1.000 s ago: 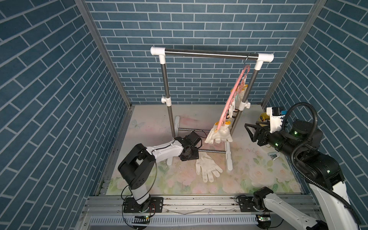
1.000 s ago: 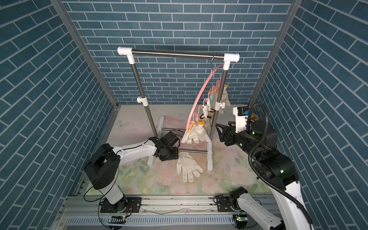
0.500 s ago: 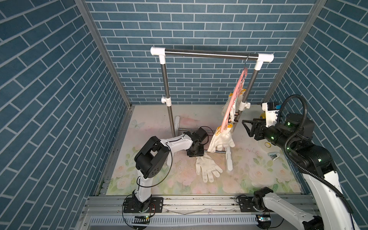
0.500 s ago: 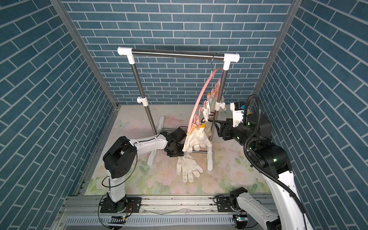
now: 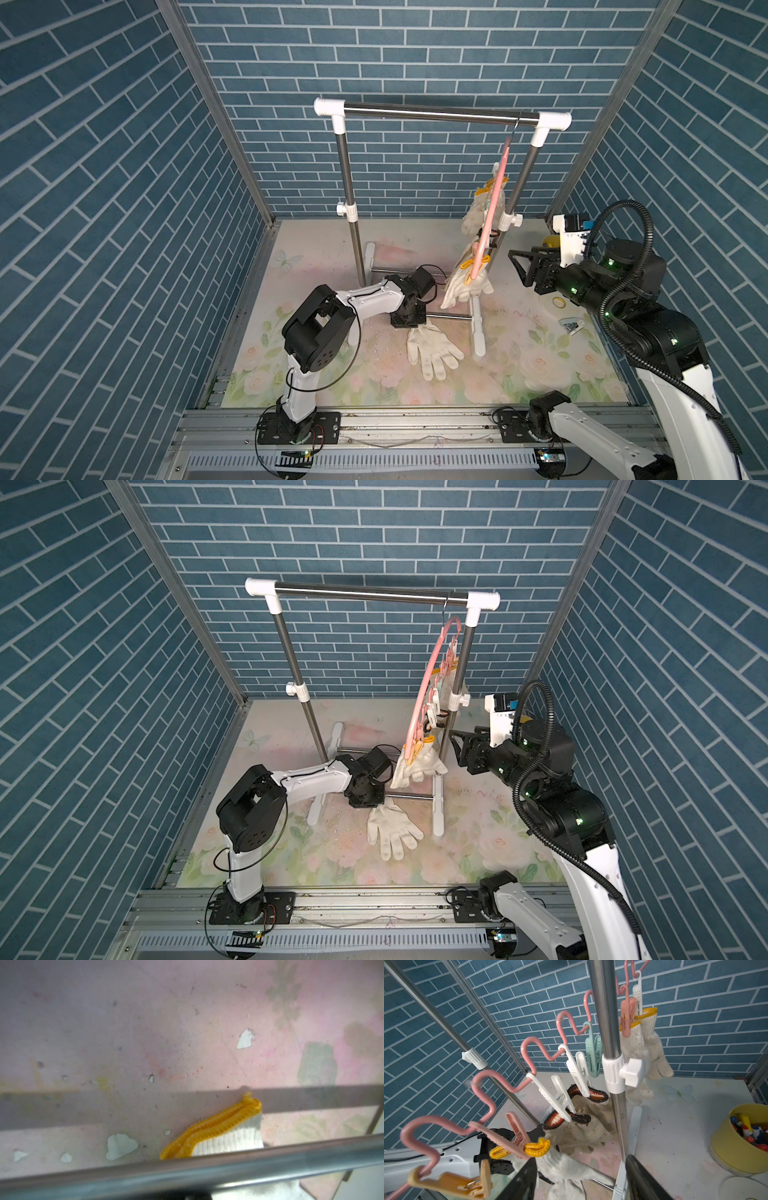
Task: Clip the gloves onto a hanger to dry
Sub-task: Pick up the glove from the center of the board, then open the clamp at the hanger.
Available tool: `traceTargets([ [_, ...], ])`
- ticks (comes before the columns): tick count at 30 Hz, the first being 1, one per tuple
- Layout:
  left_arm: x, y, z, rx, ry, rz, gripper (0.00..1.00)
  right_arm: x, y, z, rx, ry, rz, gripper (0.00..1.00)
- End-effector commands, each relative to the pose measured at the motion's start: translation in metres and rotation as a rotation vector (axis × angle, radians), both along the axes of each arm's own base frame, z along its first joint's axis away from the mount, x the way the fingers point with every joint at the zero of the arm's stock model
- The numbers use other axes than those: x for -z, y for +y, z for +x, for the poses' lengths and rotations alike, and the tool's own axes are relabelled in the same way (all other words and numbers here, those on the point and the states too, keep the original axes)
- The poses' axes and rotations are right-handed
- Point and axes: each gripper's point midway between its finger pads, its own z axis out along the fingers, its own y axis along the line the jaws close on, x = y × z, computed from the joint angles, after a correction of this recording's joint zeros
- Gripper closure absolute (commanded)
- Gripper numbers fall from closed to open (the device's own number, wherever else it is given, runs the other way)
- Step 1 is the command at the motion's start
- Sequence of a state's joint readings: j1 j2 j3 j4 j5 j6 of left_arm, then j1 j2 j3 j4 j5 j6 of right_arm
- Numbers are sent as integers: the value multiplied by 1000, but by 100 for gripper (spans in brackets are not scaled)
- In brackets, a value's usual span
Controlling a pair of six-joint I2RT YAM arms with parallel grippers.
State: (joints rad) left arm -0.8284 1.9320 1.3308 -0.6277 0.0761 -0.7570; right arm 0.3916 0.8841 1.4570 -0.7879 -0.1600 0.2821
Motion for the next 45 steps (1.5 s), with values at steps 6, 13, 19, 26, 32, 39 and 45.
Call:
traceTargets([
  [6,-127,-1,-31,282,-538,85,98,7,-21,-17,77,39,-15,33],
  [13,-216,35,-66,515,-995,-28,100,24,-15,-45,12,120,45,33],
  [19,-274,79,-94,606,-1237,-116,100,25,-4,-61,-85,129,83,34],
  [26,-353,54,-138,765,-1268,-443,100,12,11,-68,-176,110,124,37],
  [32,-369,13,-157,815,-1115,-662,100,7,20,-73,-246,107,132,39],
  [39,-374,-11,-159,807,-1009,-739,100,-4,34,-71,-333,115,136,41],
  [45,-380,-21,-155,785,-978,-755,100,-5,35,-81,-369,113,123,42],
])
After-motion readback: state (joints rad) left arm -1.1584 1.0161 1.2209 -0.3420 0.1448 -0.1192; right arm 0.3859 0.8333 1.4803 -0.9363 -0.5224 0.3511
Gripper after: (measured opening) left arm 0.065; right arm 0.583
